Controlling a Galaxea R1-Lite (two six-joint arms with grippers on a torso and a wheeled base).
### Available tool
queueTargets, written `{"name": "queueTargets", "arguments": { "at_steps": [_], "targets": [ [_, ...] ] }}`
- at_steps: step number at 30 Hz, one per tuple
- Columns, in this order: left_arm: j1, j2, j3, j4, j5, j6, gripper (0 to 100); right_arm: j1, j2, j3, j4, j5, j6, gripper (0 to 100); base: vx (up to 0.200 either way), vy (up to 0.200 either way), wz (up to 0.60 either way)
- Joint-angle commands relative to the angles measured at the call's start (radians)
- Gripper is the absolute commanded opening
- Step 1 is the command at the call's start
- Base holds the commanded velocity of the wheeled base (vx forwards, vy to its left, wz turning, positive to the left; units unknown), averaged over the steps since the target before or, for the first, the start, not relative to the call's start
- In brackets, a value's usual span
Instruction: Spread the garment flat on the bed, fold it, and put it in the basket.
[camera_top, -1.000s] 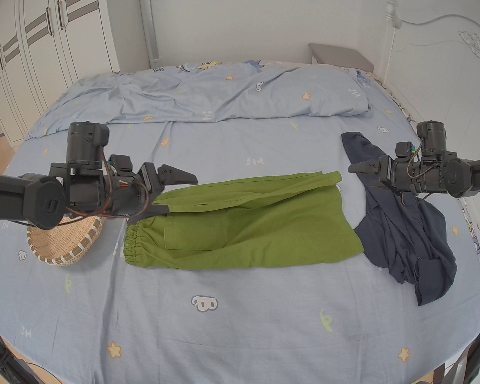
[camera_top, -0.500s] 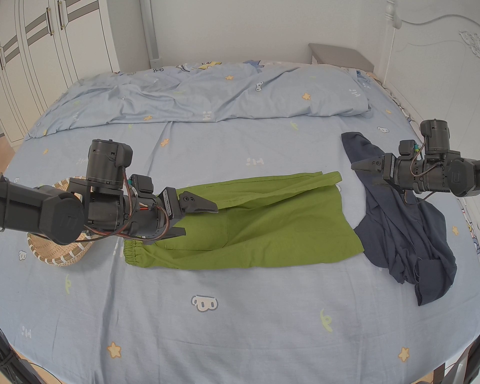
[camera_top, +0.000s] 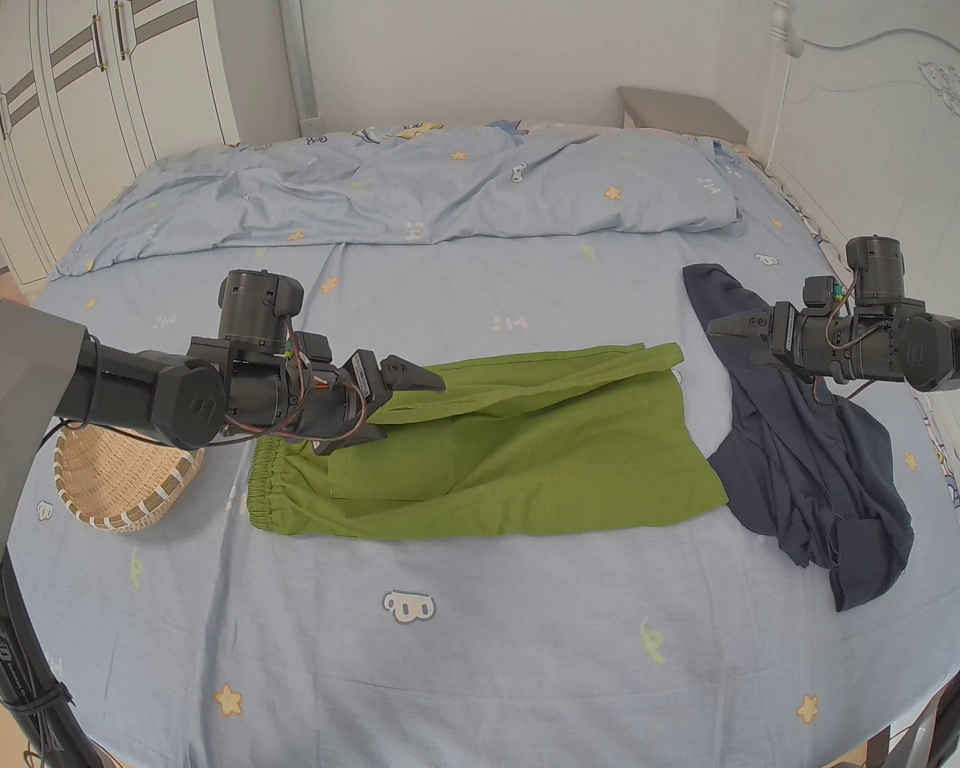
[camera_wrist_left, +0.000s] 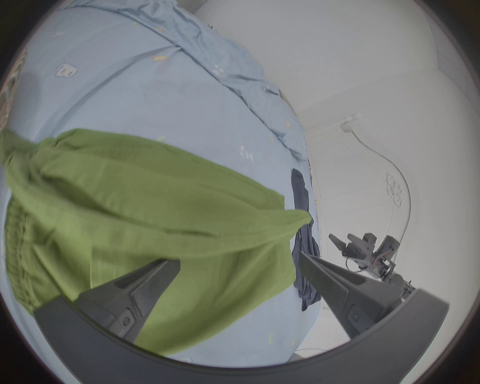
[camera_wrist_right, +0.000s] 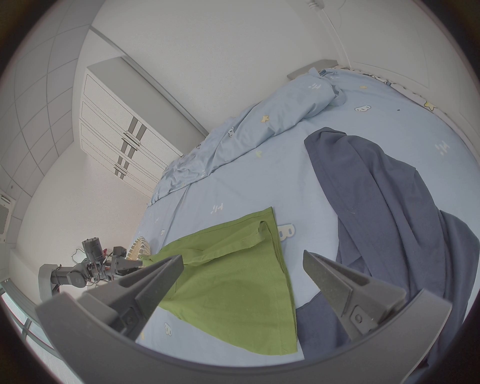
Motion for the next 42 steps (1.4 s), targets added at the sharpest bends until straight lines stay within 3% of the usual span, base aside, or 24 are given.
{"name": "queueTargets", "arguments": {
  "at_steps": [1, 7, 14, 20, 28, 31, 35, 36, 37, 39, 41, 42],
  "targets": [
    [0.024, 0.101, -0.109, 0.006, 0.000, -0.007, 100, 0.000, -0.002, 0.003, -0.001, 0.000, 0.000, 100, 0.000, 0.000, 0.00],
    [0.063, 0.178, -0.231, -0.001, 0.009, -0.020, 100, -0.002, -0.002, 0.009, -0.025, -0.001, 0.000, 100, 0.000, 0.000, 0.00],
    [0.084, 0.253, -0.393, -0.052, 0.104, -0.101, 100, 0.000, -0.009, 0.017, -0.028, -0.001, 0.000, 100, 0.000, 0.000, 0.00],
    [0.097, 0.244, -0.389, -0.064, 0.126, -0.141, 100, 0.000, -0.015, 0.021, -0.028, -0.001, 0.000, 100, 0.000, 0.000, 0.00],
    [0.120, 0.050, -0.275, -0.066, 0.100, -0.165, 100, -0.002, -0.020, 0.024, -0.028, -0.001, 0.002, 100, 0.000, 0.000, 0.00],
    [0.172, -0.100, -0.086, -0.064, 0.063, -0.155, 100, -0.002, -0.049, 0.035, -0.028, 0.000, 0.002, 100, 0.000, 0.000, 0.00],
    [0.276, -0.235, 0.185, -0.070, -0.074, -0.073, 100, 0.000, -0.052, 0.037, -0.028, 0.000, 0.003, 100, 0.000, 0.000, 0.00],
    [0.282, -0.238, 0.193, -0.072, -0.080, -0.069, 100, 0.000, -0.052, 0.037, -0.028, 0.000, 0.003, 100, 0.000, 0.000, 0.00],
    [0.353, -0.270, 0.303, -0.083, -0.181, -0.004, 100, 0.003, -0.052, 0.041, -0.028, 0.000, 0.003, 100, 0.000, 0.000, 0.00],
    [0.442, -0.293, 0.415, -0.126, -0.313, 0.077, 100, 0.008, -0.054, 0.046, -0.028, 0.002, 0.003, 100, 0.000, 0.000, 0.00],
    [0.498, -0.289, 0.472, -0.164, -0.404, 0.138, 100, 0.009, -0.061, 0.052, -0.028, 0.002, 0.003, 100, 0.000, 0.000, 0.00],
    [0.506, -0.289, 0.478, -0.169, -0.413, 0.149, 100, 0.011, -0.063, 0.054, -0.028, 0.002, 0.003, 100, 0.000, 0.000, 0.00]
  ]
}}
